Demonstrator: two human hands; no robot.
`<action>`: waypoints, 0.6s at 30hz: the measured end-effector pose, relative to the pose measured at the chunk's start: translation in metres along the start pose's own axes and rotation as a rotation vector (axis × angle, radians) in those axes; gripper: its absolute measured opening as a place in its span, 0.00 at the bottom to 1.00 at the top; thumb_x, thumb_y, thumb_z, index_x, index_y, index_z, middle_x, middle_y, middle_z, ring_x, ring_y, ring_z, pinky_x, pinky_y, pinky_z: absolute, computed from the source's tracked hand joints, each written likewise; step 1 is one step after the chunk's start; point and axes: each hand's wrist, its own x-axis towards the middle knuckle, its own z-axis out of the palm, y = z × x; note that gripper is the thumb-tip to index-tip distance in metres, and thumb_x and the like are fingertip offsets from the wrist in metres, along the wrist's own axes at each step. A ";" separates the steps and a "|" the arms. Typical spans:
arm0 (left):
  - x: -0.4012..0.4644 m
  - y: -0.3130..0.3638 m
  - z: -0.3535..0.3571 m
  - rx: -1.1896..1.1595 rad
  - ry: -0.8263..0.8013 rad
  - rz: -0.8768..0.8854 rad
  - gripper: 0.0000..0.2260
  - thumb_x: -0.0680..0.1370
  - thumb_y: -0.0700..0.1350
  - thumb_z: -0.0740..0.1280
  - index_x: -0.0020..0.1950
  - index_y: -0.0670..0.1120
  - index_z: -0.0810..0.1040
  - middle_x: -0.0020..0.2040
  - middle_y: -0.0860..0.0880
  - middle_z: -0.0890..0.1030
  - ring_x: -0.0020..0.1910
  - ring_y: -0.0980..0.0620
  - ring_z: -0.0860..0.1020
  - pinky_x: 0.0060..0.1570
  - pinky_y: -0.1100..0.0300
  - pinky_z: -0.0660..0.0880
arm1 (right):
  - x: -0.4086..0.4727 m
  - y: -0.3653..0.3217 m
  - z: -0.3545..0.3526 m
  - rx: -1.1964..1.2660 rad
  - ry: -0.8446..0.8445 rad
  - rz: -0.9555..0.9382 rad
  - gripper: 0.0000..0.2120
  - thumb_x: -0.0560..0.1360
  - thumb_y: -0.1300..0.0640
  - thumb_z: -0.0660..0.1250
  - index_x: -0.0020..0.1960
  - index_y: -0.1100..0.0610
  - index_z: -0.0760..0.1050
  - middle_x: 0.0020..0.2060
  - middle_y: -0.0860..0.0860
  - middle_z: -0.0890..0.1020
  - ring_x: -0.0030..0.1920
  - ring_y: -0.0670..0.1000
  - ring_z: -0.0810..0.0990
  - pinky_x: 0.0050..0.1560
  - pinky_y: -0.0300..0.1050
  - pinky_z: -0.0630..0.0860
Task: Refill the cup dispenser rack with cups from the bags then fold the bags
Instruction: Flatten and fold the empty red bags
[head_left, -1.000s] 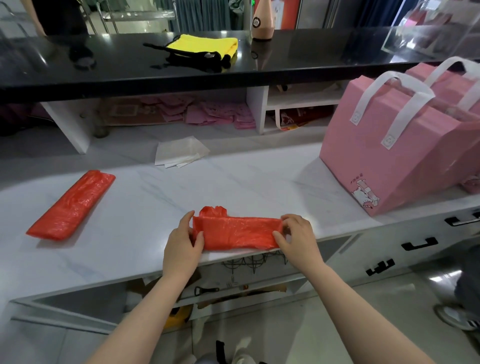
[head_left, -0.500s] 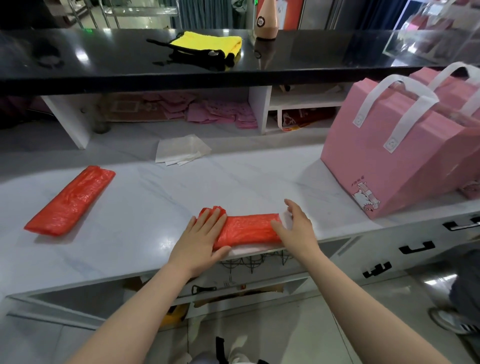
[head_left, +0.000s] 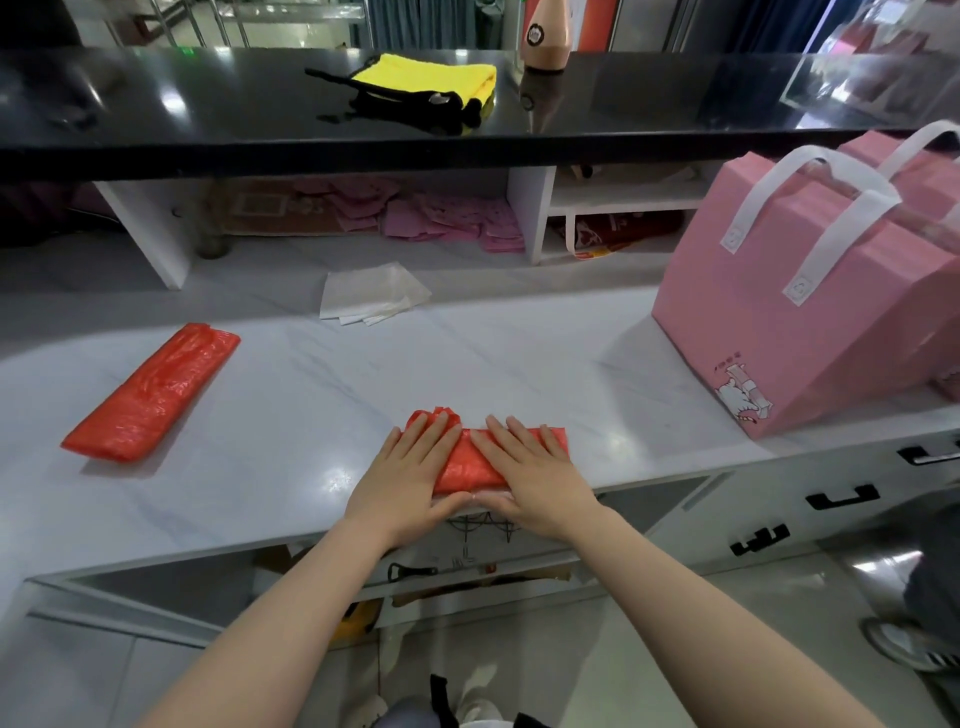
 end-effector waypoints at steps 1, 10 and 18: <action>-0.001 0.000 0.000 -0.005 0.005 0.011 0.39 0.71 0.73 0.45 0.77 0.56 0.40 0.74 0.58 0.37 0.74 0.57 0.36 0.72 0.57 0.34 | -0.004 0.004 -0.001 -0.008 -0.008 -0.019 0.39 0.75 0.32 0.55 0.78 0.44 0.40 0.78 0.45 0.43 0.77 0.49 0.41 0.74 0.53 0.38; -0.014 -0.005 -0.004 -0.281 0.189 0.058 0.16 0.75 0.48 0.68 0.63 0.52 0.77 0.64 0.57 0.72 0.61 0.61 0.69 0.62 0.69 0.63 | -0.038 0.038 -0.019 0.410 0.109 0.099 0.23 0.71 0.59 0.67 0.66 0.47 0.74 0.67 0.44 0.75 0.69 0.45 0.69 0.69 0.40 0.63; 0.001 0.009 -0.004 -0.564 0.434 -0.353 0.07 0.76 0.53 0.66 0.53 0.56 0.71 0.39 0.62 0.76 0.38 0.64 0.74 0.36 0.72 0.65 | -0.017 0.035 -0.022 0.742 0.485 0.512 0.12 0.69 0.50 0.74 0.50 0.40 0.74 0.41 0.37 0.78 0.43 0.39 0.76 0.39 0.26 0.67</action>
